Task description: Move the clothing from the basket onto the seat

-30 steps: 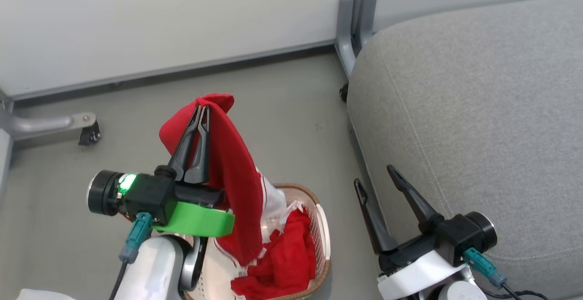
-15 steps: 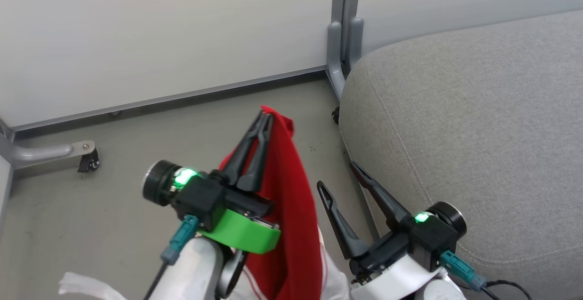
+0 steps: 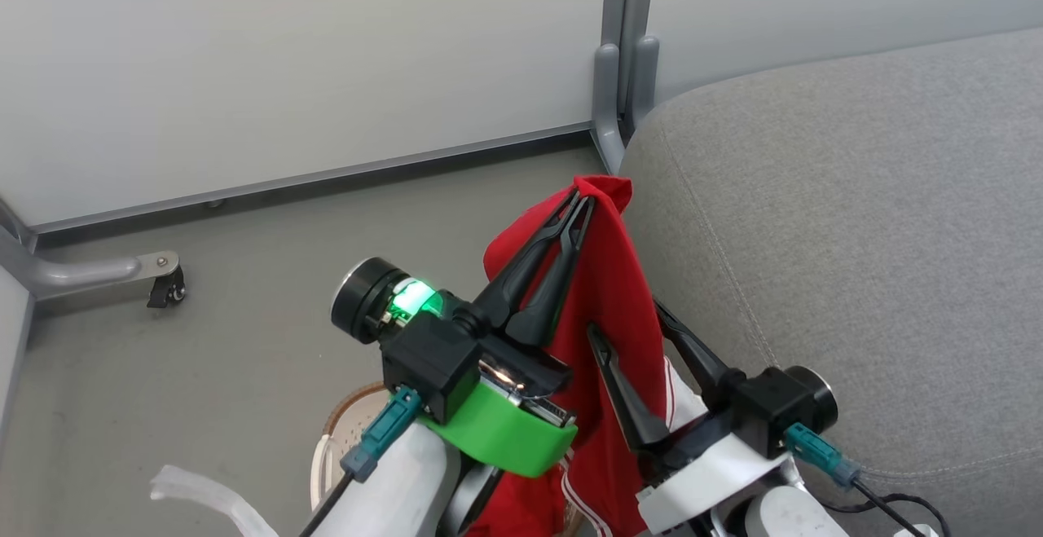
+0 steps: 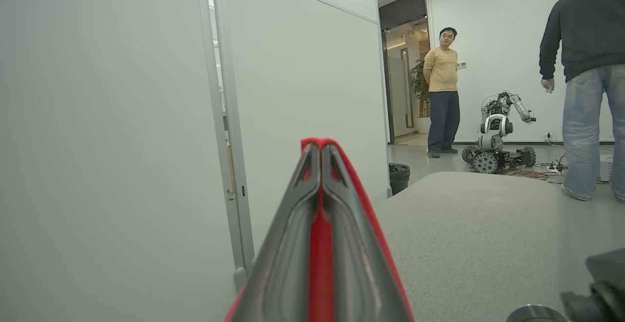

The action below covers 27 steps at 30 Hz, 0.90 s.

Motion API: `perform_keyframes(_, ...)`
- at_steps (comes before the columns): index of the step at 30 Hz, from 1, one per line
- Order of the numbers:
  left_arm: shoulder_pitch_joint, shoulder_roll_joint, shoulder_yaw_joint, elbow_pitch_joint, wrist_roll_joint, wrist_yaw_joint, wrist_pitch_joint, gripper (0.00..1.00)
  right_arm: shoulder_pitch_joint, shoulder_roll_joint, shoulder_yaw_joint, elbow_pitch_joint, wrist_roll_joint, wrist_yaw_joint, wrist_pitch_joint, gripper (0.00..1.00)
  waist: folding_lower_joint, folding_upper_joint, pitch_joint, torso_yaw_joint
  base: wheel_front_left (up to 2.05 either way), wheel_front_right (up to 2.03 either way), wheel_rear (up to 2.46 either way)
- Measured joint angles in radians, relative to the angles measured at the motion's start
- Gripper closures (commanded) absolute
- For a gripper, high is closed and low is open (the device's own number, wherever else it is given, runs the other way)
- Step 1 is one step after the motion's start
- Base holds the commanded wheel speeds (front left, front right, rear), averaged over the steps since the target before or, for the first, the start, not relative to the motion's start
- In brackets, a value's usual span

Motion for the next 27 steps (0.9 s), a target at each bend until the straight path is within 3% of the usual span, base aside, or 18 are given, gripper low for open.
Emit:
perform_keyframes(9, -0.014, 0.0, -0.024, -0.032, -0.014, 0.016, 0.012, 1.0, -0.044, 0.0, 0.03, 0.103, 0.001, 0.0, 0.0, 0.0, 0.0, 0.0, 0.008, -0.001, 0.0, 0.0, 0.0)
perform_keyframes(10, -0.015, 0.0, -0.025, -0.033, -0.014, 0.016, 0.014, 1.0, -0.048, 0.0, 0.029, 0.113, 0.001, 0.0, 0.0, 0.09, 0.0, 0.0, 0.009, 0.0, 0.0, 0.0, 0.0)
perform_keyframes(11, -0.016, 0.0, -0.024, -0.034, -0.014, 0.017, 0.013, 1.0, -0.05, 0.0, 0.04, 0.129, 0.009, 0.0, 0.0, 1.0, 0.0, 0.0, 0.01, 0.002, 0.0, 0.0, 0.0)
perform_keyframes(15, -0.022, 0.016, -0.019, -0.011, -0.003, 0.031, 0.025, 1.0, -0.057, 0.002, 0.08, 0.147, 0.061, 0.0, 0.0, 1.0, 0.0, 0.0, 0.016, 0.008, 0.0, 0.0, 0.0)
perform_keyframes(27, -0.021, 0.033, 0.002, 0.049, -0.01, 0.059, 0.021, 1.0, -0.058, 0.0, 0.094, 0.146, 0.069, 0.0, 0.0, 1.0, 0.0, 0.0, 0.038, 0.011, 0.0, 0.0, 0.0)
